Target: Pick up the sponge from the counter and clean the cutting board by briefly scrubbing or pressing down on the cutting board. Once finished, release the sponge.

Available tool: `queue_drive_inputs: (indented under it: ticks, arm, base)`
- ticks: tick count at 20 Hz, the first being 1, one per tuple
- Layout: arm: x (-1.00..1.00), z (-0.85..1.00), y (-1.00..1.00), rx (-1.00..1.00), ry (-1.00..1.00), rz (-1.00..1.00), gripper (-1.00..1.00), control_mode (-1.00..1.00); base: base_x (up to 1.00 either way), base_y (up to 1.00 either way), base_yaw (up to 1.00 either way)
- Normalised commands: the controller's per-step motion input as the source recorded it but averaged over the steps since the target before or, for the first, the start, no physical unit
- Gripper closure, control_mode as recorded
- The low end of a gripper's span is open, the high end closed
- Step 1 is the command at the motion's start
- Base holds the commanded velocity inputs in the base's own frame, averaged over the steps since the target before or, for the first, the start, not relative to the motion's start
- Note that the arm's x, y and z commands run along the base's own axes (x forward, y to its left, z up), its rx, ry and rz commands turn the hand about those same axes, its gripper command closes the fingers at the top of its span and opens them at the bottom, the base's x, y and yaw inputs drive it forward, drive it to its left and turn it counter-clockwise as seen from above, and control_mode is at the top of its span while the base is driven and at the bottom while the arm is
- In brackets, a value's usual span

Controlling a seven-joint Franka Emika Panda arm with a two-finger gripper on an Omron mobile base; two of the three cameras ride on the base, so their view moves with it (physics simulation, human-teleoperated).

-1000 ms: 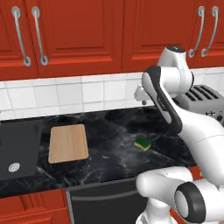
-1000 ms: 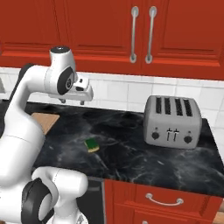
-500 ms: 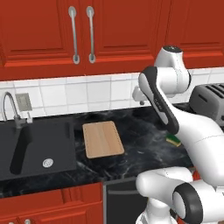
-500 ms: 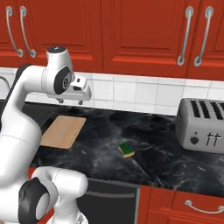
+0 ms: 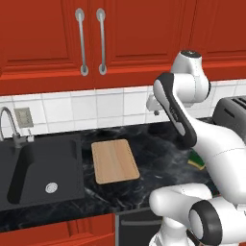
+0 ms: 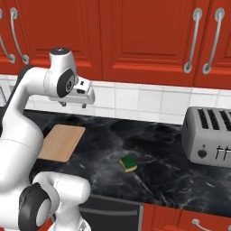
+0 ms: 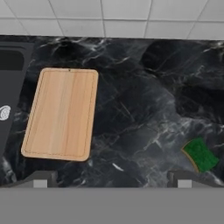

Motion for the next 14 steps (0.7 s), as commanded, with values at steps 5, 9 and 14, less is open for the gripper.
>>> queue_drive_inputs:
  ticks: [5,9,14]
  arm:
    - [0.00,0.00,0.00,0.00,0.00,0.00,-1.00,1.00]
    - [0.00,0.00,0.00,0.00,0.00,0.00,-1.00,1.00]
    - [0.00,0.00,0.00,0.00,0.00,0.00,-1.00,1.00]
  base:
    - [0.54,0.00,0.00]
    - [0.59,0.00,0.00]
    - [0.32,0.00,0.00]
